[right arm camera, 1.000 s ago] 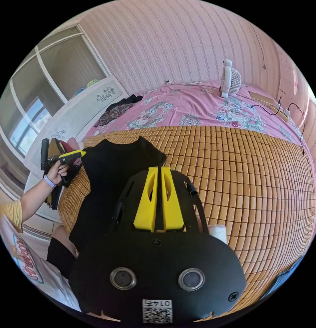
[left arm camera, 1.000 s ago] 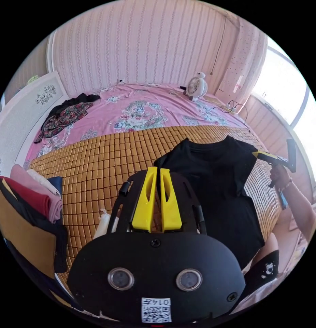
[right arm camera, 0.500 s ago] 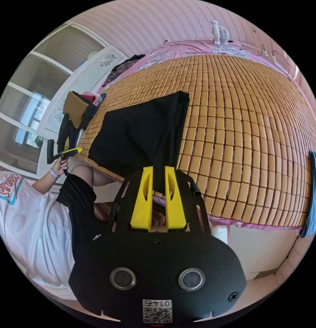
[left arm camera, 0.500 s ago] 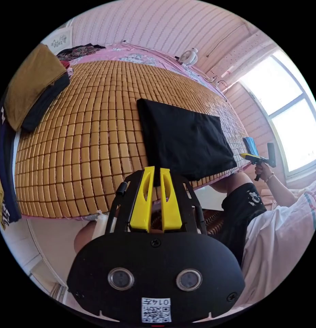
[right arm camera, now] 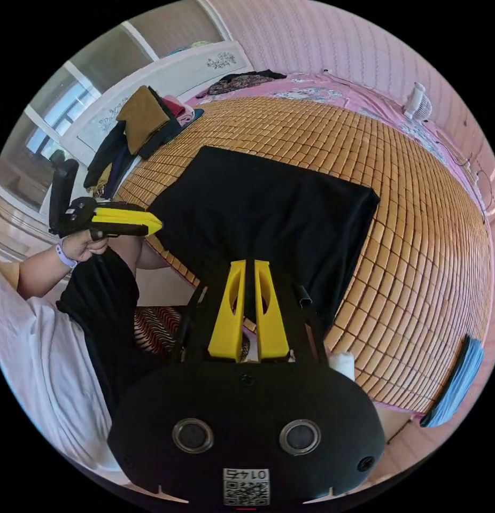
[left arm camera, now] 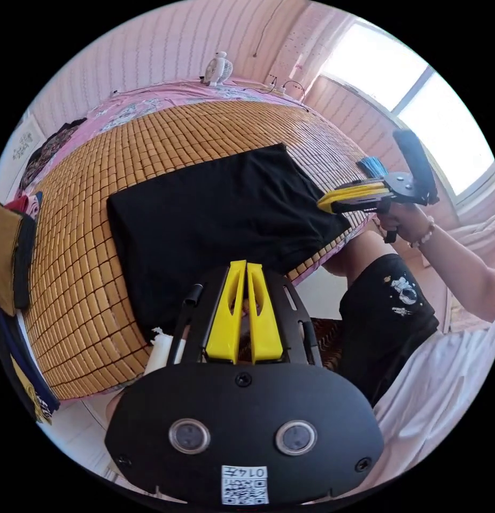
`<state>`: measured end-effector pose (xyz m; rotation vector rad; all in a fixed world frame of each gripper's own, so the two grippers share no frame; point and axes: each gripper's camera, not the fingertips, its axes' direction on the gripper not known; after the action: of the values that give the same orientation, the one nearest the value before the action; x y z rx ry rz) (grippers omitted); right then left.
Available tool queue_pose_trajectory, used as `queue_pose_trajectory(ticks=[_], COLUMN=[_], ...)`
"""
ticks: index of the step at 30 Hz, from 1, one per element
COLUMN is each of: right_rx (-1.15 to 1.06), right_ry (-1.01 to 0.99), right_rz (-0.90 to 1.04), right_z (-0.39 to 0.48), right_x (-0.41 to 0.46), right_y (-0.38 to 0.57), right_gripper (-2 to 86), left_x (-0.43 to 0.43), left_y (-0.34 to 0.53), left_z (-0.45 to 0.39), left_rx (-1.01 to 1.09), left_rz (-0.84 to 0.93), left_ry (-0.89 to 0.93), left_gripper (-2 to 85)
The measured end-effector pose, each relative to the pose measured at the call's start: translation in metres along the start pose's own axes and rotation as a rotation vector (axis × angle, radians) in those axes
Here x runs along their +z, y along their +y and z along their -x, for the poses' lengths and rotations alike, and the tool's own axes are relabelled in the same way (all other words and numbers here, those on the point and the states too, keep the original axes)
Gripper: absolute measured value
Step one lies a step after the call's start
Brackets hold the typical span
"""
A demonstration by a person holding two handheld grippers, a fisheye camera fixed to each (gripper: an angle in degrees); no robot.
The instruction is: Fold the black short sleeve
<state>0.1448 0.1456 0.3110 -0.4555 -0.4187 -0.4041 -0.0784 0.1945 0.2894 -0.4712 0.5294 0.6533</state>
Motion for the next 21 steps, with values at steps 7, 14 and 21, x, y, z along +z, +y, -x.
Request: queue_pose_trajectory(ticks=[7,14,21], right_rx=[-0.142,-0.178,-0.237], right_ry=[0.116,0.141,0.226], right_rz=[0.129,0.329,0.226], right_z=[0.057,0.095,0.135], right_x=[0.04,0.108,0.109], right_y=[-0.13,-0.207,-0.208], right_gripper=[-0.2,-0.5,-0.3], left_x=[0.045,0.049,0.048], left_y=[-0.028,-0.021,-0.015], left_z=[-0.044,-0.068,-0.066], left_rx=[0.111,0.236,0.166], left_rz=[0.11,0.088,0.042], left_ry=[-0.101,-0.139,-0.05], left_gripper=[-1.0,-1.0,-1.0])
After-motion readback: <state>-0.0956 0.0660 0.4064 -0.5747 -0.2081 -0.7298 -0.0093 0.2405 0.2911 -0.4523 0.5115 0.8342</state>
